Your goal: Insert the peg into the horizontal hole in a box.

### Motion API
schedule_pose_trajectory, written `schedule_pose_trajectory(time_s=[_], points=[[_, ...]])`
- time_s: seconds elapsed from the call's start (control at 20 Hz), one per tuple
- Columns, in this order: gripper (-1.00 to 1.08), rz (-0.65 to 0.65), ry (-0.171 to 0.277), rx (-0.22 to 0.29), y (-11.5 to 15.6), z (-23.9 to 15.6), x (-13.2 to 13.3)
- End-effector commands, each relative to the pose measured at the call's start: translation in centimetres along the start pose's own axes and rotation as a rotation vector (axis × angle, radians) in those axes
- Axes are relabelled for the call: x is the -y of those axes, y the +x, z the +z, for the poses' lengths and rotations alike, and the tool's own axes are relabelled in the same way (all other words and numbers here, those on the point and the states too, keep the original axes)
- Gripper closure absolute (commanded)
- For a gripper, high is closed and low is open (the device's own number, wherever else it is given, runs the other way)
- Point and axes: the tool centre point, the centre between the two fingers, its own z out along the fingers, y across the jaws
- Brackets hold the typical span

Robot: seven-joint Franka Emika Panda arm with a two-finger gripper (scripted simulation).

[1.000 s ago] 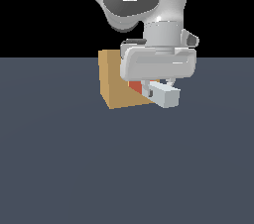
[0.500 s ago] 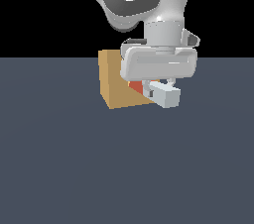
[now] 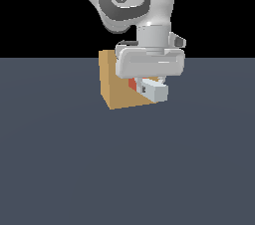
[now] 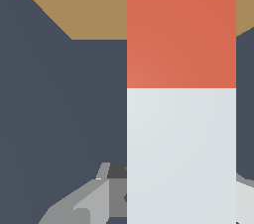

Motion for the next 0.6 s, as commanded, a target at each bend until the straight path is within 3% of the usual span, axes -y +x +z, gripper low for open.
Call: schedule_pose_trajectory(time_s=[0.0, 0.3, 0.55], points=[[1.08, -0.002, -0.005, 0.001, 2.3, -0.3, -0.1], [1.08, -0.002, -0.006, 0.001, 6.4, -0.3, -0.2], [1.08, -0.002, -0.006, 0.001, 7.4, -0.4, -0.2]])
